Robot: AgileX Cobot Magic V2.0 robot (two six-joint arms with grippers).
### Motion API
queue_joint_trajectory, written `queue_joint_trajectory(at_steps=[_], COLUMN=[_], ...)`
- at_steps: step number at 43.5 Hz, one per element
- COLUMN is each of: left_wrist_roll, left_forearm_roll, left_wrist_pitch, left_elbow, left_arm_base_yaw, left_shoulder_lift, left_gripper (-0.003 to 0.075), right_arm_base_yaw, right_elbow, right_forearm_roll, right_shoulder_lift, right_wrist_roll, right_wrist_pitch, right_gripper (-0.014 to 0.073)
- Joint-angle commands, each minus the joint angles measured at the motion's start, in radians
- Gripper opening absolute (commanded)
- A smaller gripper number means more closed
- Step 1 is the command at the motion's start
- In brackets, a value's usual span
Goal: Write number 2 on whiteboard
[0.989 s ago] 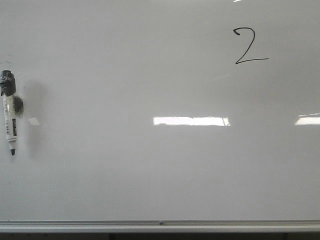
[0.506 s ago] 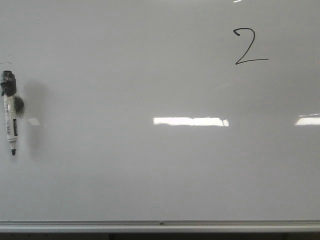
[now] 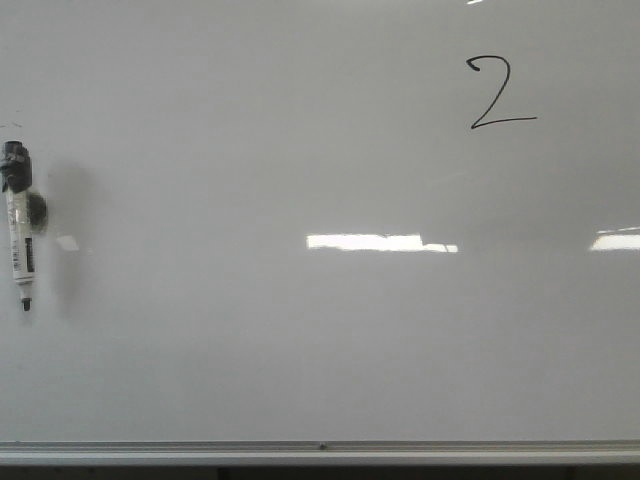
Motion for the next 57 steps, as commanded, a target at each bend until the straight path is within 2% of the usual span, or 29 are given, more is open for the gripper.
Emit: queue_joint_trajectory(at_steps=[1,36,40,45,47,54,57], left_wrist_roll=[0.001,0.001,-0.002,0.012,0.069,0.424,0.448], left_forearm_roll=[0.004,-0.016,-0.002,-0.125,-0.18,-0.448,-0.476], left_wrist_pitch=[-0.088,-0.098,-0.139,-0.212,-0.256,-0.51,-0.561], left_elbow=[-0.026,-0.013,0.029,0.121,0.164,0.367,0.434], left_arm_base_yaw=[-0.008,-0.004,0.062,0.2,0.26,0.429,0.468], left_shoulder_lift=[0.001,-0.031,-0.078,-0.167,-0.207,-0.342,-0.392], left_gripper=[-0.002,-0.002,-0.002,-0.002,-0.002,-0.002,-0.002], right_arm_base_yaw=[-0.008,-0.008,-0.008,-0.008,-0.008,-0.008,-0.008], right_elbow=[-0.012,-0.009,-0.009,-0.009,-0.009,-0.009,-0.009], right_forearm_roll=[-0.009,-0.009,-0.009,-0.009,-0.009,-0.009,-0.009], right_shoulder_lift=[0.011,0.012,0.012,0.012,0.012,0.012,0.012], right_wrist_roll=[0.0,0.0,0.0,0.0,0.0,0.0,0.0], right_wrist_pitch=[-0.087,-0.098,-0.098,-0.098,-0.098,-0.098,-0.098], right_gripper=[-0.0065,-0.0069,-0.0069,-0.0069,-0.0069,-0.0069,-0.0069])
